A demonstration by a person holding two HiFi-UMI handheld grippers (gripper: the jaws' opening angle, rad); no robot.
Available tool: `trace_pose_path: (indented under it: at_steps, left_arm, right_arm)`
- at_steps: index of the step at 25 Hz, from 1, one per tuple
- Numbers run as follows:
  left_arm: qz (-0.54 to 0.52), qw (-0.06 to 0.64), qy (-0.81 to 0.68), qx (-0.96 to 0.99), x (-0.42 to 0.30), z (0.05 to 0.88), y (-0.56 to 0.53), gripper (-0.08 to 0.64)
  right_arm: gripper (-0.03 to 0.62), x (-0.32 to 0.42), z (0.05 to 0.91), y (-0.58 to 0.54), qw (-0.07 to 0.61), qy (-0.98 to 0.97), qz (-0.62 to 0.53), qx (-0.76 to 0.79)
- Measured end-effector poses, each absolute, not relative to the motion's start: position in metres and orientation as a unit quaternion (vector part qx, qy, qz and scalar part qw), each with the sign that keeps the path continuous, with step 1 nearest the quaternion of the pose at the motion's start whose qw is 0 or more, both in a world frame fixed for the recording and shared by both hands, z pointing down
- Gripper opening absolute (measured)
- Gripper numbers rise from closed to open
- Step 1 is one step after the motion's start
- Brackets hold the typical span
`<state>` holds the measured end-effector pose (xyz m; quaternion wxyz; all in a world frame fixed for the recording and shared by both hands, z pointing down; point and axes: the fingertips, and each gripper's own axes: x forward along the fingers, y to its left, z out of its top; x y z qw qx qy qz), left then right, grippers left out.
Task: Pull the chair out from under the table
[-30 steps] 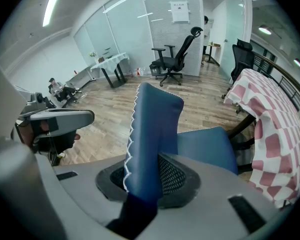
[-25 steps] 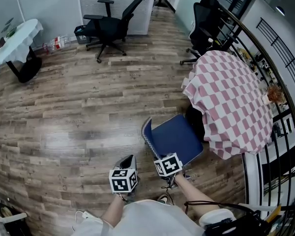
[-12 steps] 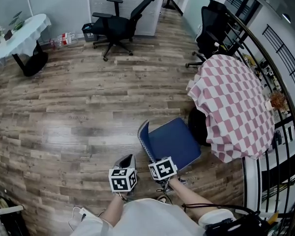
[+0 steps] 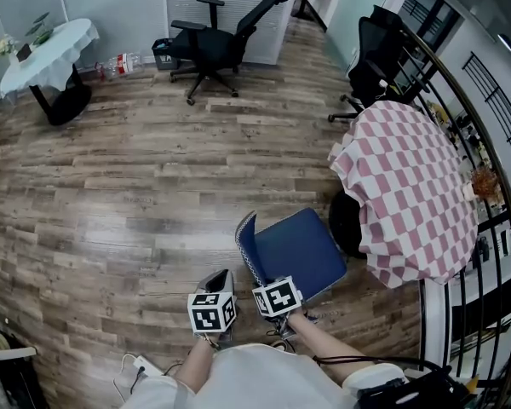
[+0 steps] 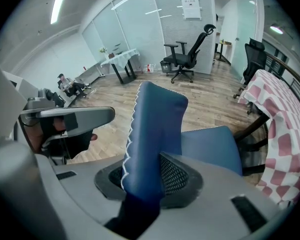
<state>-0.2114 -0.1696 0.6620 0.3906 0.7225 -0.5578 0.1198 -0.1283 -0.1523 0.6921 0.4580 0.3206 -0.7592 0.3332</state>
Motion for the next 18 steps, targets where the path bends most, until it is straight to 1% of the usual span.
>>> trace_pose_path:
  at_steps: [6, 13, 18]
  left_arm:
    - [0.124, 0.384, -0.556, 0.726, -0.207, 0.659, -0.173, 0.003]
    - [0.131, 0.386, -0.555, 0.726, -0.202, 0.657, -0.172, 0.003]
    - [0.13, 0.38, -0.556, 0.728, -0.196, 0.649, -0.175, 0.004]
  right_arm:
    - [0.132, -0.13, 0.692, -0.152, 0.446, -0.767, 0.333, 0.319]
    - [0.158, -0.129, 0.691, -0.153, 0.455, -0.764, 0.324, 0.324]
    - [0.16, -0.126, 0.688, -0.153, 0.457, -0.755, 0.324, 0.342]
